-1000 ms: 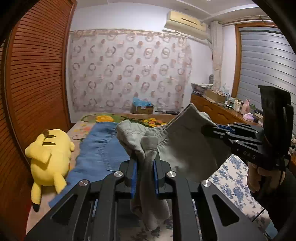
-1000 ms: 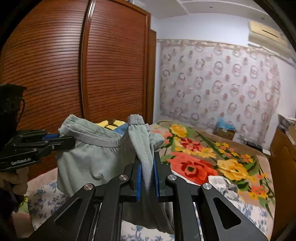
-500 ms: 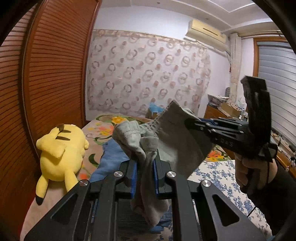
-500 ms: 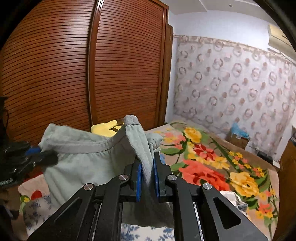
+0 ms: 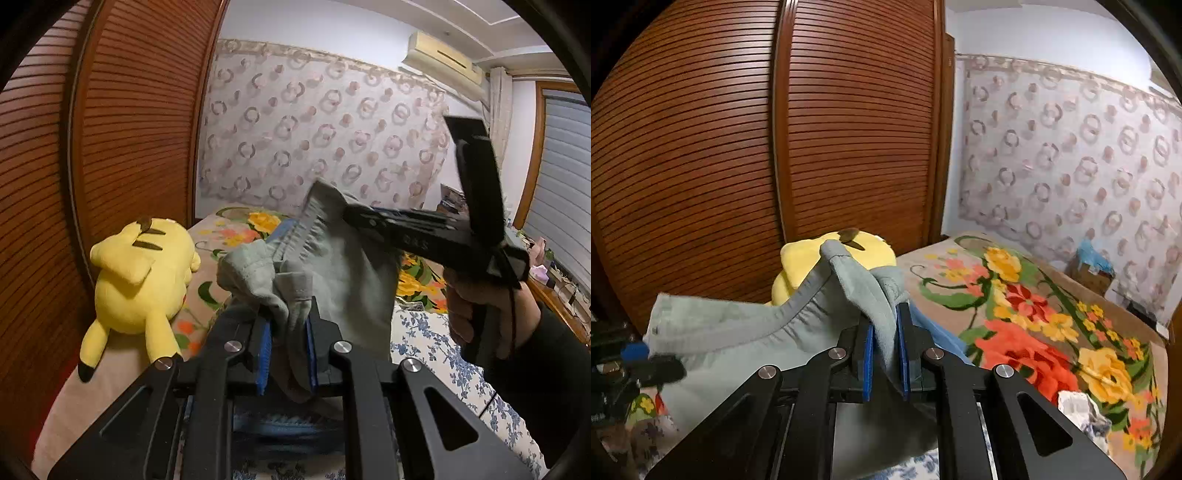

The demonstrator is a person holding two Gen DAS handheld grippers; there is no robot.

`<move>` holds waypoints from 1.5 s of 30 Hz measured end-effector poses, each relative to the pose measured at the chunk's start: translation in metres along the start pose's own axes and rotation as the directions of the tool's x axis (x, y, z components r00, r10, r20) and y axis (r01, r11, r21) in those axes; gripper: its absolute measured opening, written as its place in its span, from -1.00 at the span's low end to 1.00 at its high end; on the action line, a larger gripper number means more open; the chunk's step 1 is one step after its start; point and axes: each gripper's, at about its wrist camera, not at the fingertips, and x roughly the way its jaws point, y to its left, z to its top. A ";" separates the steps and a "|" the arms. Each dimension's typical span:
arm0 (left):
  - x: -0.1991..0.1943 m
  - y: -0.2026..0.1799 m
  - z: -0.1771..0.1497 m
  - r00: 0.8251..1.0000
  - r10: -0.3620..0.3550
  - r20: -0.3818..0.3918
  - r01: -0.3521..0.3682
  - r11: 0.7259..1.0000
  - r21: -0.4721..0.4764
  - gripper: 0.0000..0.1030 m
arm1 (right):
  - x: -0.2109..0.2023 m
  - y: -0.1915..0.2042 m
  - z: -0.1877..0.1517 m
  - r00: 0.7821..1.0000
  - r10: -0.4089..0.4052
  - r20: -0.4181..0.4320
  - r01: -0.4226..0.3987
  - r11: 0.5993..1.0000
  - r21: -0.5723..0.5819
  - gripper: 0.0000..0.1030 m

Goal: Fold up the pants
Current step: 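Lift the garment with both tools and carry it onto the blue jeans stack, then lower the garment onto the jeans and open both tools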

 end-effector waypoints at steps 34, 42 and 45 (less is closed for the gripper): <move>0.018 -0.005 -0.030 0.988 0.092 -0.120 -0.084 0.994 0.067 0.34 | 0.015 -0.036 -0.008 0.989 -0.110 -0.103 0.119 0.989 0.083 -0.17; 0.013 -0.007 -0.032 0.987 0.103 -0.122 -0.094 0.993 0.077 0.35 | -0.006 -0.017 -0.005 0.987 -0.151 -0.046 0.156 0.981 0.118 -0.17; 0.005 -0.009 -0.031 0.988 0.103 -0.113 -0.094 0.992 0.081 0.35 | -0.025 -0.004 -0.012 0.989 -0.145 -0.029 0.148 0.981 0.123 -0.17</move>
